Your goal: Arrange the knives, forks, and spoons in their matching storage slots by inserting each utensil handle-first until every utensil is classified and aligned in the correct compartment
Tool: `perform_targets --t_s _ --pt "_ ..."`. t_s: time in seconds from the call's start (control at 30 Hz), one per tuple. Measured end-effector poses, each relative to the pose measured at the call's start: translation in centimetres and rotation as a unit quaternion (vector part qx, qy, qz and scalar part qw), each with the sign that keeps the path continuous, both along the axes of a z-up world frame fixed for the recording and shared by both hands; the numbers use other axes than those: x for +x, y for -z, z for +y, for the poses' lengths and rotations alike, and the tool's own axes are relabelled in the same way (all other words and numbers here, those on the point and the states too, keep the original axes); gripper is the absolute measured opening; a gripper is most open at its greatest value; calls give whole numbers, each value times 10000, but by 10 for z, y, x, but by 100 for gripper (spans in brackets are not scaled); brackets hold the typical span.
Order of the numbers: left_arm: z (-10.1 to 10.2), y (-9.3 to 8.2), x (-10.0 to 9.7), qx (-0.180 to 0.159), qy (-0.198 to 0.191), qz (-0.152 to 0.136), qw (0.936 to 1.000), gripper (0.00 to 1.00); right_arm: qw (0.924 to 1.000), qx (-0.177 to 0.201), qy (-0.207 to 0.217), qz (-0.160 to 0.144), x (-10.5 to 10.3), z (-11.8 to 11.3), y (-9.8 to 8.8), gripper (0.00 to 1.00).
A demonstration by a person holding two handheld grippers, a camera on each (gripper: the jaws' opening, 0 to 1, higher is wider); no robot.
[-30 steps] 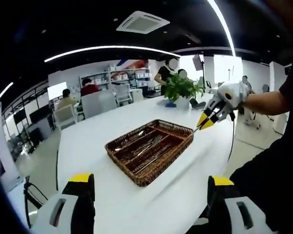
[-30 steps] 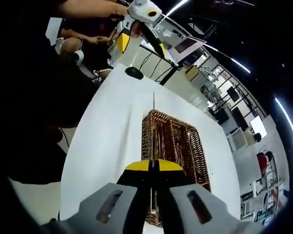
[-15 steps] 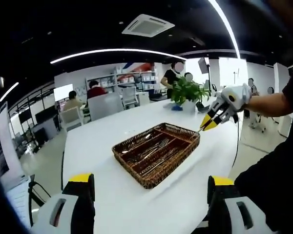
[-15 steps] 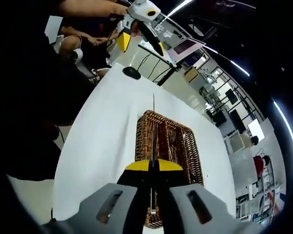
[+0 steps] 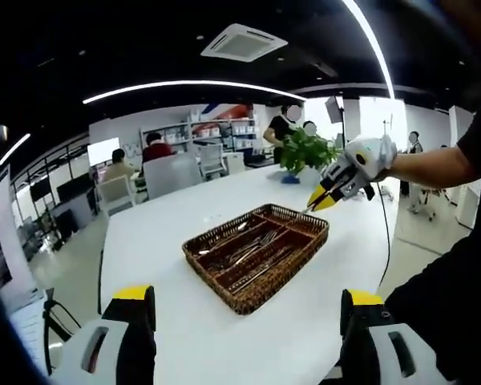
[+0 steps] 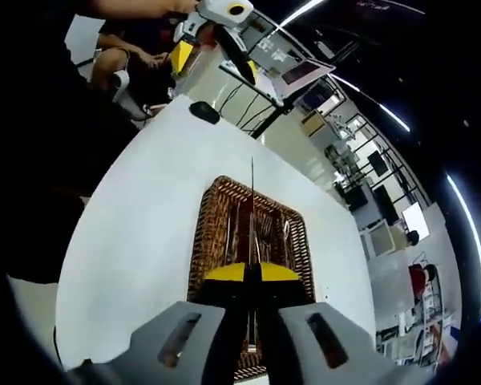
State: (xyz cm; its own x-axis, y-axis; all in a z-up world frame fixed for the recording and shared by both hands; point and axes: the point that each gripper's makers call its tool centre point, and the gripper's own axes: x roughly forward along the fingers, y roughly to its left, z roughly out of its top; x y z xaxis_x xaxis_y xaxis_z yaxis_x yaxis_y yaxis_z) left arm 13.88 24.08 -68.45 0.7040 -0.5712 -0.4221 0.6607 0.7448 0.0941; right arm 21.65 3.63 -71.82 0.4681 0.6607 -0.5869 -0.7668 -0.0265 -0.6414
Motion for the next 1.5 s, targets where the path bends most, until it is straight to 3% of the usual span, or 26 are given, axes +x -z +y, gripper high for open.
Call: perform_targets --t_s 0.67,0.93,1.13,1.5 --pt "2 13 -9 55 -83 67 9999 100 9995 37 224 -197 52 6 -10 0" --pt "1 15 -9 61 -113 80 9999 100 9994 -47 179 -309 60 9 -11 0" --pt "1 15 -8 71 -138 79 9998 100 9990 166 212 -343 65 12 -23 0" --pt "-3 16 -8 123 -98 75 9998 100 9990 115 208 -374 62 12 -18 0"
